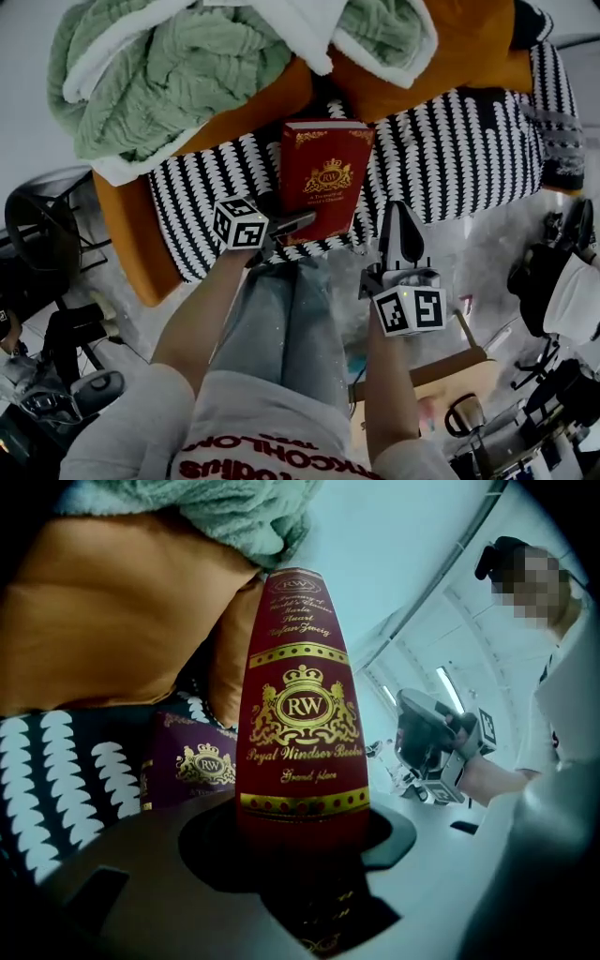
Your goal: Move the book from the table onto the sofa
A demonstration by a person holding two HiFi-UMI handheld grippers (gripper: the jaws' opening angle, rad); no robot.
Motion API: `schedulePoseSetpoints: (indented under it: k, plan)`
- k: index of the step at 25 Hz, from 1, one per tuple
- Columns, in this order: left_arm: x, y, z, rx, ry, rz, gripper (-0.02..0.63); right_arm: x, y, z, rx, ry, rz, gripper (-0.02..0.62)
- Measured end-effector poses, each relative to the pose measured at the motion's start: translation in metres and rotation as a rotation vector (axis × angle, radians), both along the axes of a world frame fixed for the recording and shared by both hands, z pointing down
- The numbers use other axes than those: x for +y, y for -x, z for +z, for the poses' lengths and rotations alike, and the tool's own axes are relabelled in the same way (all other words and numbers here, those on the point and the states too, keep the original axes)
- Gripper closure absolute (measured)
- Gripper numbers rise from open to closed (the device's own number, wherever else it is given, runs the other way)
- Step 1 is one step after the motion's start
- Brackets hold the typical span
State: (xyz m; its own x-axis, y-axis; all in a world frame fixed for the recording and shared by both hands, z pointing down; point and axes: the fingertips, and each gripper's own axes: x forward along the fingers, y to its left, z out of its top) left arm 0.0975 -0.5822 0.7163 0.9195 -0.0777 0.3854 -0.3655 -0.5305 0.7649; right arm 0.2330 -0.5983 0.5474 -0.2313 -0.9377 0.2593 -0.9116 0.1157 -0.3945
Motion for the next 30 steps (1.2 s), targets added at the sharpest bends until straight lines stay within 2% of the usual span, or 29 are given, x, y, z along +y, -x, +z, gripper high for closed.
schedulePoseSetpoints:
  k: [6,14,17,22,30]
  plan:
    - [0.001,-0.009,0.035,-0.024,0.095,0.042,0.368,-0.007,-0.002,0.023,-0.019,0.023,0.002,0.568]
    - [-0.003,-0.012,0.06,-0.013,0.239,-0.009,0.368,-0.001,0.007,0.039,-0.036,0.039,-0.01,0.568]
    - [-0.007,-0.009,0.071,-0.038,0.278,-0.04,0.364,-0.004,0.014,0.046,-0.048,0.046,-0.023,0.568]
    - [-0.009,0.0,0.078,-0.097,0.295,-0.036,0.337,0.0,0.025,0.044,-0.057,0.047,-0.046,0.568]
    - [-0.017,-0.012,0.073,-0.152,0.338,-0.05,0.313,-0.004,0.02,0.041,-0.071,0.046,-0.064,0.568]
